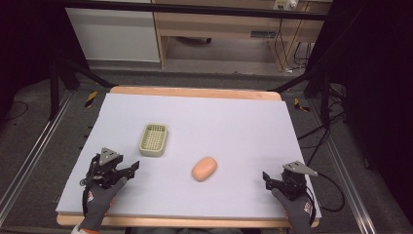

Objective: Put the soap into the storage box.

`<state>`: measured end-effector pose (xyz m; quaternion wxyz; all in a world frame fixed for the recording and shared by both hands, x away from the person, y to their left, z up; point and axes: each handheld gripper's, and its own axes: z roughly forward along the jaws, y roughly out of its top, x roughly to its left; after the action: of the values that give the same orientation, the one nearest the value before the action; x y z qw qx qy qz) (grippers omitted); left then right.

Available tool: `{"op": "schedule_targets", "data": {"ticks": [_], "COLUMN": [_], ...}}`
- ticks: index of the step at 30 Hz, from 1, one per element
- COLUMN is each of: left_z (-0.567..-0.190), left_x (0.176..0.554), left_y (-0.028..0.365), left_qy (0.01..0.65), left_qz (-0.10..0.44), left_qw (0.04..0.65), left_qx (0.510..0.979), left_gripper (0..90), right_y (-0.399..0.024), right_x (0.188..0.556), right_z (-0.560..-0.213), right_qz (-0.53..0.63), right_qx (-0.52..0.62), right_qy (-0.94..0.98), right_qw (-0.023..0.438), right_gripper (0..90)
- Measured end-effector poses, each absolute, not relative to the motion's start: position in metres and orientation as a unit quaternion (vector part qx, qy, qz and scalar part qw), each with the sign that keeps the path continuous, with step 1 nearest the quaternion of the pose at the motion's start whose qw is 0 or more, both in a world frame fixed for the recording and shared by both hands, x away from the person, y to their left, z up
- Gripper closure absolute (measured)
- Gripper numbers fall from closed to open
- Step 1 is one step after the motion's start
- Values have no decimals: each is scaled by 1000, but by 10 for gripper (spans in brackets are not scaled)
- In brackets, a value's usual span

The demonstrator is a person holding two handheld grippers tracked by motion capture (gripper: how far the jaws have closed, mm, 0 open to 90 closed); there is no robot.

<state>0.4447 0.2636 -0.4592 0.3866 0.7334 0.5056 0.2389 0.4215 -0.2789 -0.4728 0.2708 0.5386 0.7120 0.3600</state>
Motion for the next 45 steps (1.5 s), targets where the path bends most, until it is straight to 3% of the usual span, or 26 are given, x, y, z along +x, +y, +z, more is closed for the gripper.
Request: {"op": "schedule_targets", "data": {"ticks": [21,45], "left_z": [-453,-450], "left_x": [438,432], "left_y": [248,215], "left_qy": [481,442], "left_qz": [236,221], "left_qw": [393,403], "left_qx": [747,771], "left_gripper": [352,260], "right_y": [-274,-268], "right_x": [421,421], "right_z": [-474,-474], "right_qz": [349,347], "right_qx": [543,534], "right_qy": [715,724], "right_qw": [269,265], "right_gripper": [124,120]}}
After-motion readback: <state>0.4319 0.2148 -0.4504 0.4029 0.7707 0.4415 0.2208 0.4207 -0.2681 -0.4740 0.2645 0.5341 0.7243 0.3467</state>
